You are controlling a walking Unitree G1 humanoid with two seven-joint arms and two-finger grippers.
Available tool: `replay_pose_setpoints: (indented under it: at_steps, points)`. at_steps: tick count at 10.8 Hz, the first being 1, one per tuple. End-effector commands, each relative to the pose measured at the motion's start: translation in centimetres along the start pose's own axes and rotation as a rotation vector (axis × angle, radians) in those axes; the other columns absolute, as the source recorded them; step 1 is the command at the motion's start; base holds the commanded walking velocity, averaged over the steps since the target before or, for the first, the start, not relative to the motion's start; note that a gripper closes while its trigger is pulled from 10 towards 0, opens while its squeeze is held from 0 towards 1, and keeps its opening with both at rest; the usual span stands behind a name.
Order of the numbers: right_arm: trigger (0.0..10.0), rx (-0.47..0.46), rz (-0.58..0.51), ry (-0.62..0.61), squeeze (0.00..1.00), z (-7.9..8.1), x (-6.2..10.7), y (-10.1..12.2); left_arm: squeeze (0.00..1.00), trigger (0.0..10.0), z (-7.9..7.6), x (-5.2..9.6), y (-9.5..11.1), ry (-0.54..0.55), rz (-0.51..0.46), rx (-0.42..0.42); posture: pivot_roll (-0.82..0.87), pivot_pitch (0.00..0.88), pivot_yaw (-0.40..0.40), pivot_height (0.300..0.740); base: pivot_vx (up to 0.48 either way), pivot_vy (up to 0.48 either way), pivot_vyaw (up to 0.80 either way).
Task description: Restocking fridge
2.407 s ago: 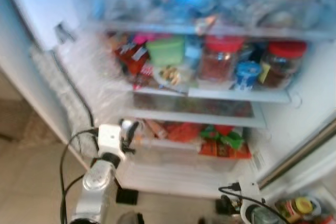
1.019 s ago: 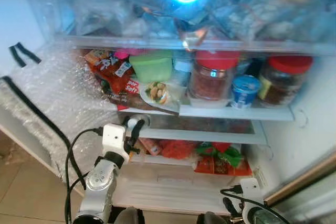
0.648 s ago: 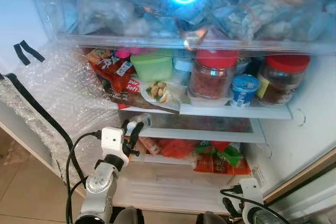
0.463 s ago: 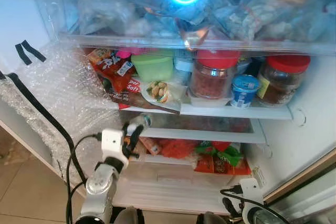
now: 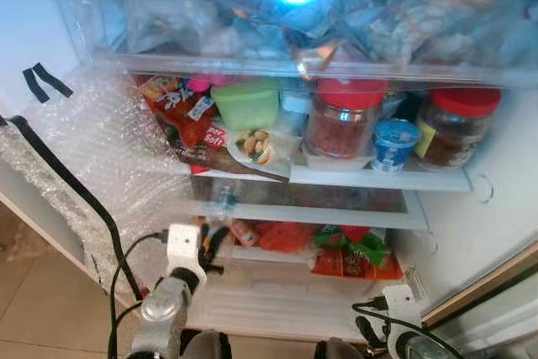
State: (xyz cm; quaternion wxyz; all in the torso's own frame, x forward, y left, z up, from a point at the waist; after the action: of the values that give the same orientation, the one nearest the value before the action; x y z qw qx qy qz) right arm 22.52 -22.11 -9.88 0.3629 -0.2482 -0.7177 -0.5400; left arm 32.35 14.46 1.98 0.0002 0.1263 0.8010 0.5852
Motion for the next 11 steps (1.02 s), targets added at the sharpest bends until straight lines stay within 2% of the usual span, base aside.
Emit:
replay_pose_setpoints:
  at_steps: [1,3,5,7,8,9,11]
  points:
    - [10.0,-0.009,0.011,-0.005,0.0,-0.2,0.1,-0.4,0.0,10.0,0.2,-0.8,1.4,0.023,-0.044,0.013,-0.02,0.058,-0.015,0.655,0.0,0.0,0.0]
    - [10.0,-0.009,0.012,-0.006,0.0,-0.1,0.1,-0.4,0.0,10.0,-0.7,-2.8,3.6,0.002,-0.081,0.012,-0.02,0.057,-0.013,0.655,0.0,0.0,0.0]
    - [10.0,-0.014,0.012,-0.012,0.0,-0.2,0.1,-0.4,0.0,10.0,-1.3,-4.1,5.4,-0.002,-0.121,0.022,-0.02,0.055,-0.01,0.655,0.0,0.0,0.0]
    - [10.0,-0.012,0.012,-0.011,0.0,-0.1,0.1,-0.4,0.0,10.0,-1.1,-4.3,5.5,0.018,-0.125,0.019,-0.02,0.055,-0.008,0.655,0.0,0.0,0.0]
    - [10.0,-0.012,0.011,-0.011,0.0,-0.1,0.1,-0.4,0.0,10.0,-1.8,-4.3,5.6,-0.023,-0.129,0.005,-0.02,0.054,-0.009,0.655,0.0,0.0,0.0]
    - [10.0,-0.011,0.011,-0.014,0.0,-0.2,0.1,-0.3,0.0,10.0,-3.1,-4.1,5.3,-0.118,-0.12,-0.019,-0.02,0.055,-0.008,0.655,0.0,0.0,0.0]
    - [10.0,-0.015,0.009,-0.018,0.0,-0.2,0.1,-0.3,0.0,10.0,-4.7,-3.5,5.4,-0.234,-0.128,-0.101,-0.01,0.053,-0.008,0.655,0.0,0.0,0.0]
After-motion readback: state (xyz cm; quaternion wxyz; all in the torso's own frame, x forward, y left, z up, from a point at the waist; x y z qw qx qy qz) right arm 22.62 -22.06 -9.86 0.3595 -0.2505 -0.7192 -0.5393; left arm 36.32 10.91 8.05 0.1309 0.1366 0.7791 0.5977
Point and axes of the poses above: a point about 5 cm out from each wrist's last joint towards the gripper, its own x axis pointing back from the gripper into the wrist, its own y axis along the axis of the wrist's last joint, z = x × y, the point moved 4 cm from there along -x, pointing out of the wrist towards the gripper, and after that the axes turned 13 degrees about x, right-handed, at the moved point
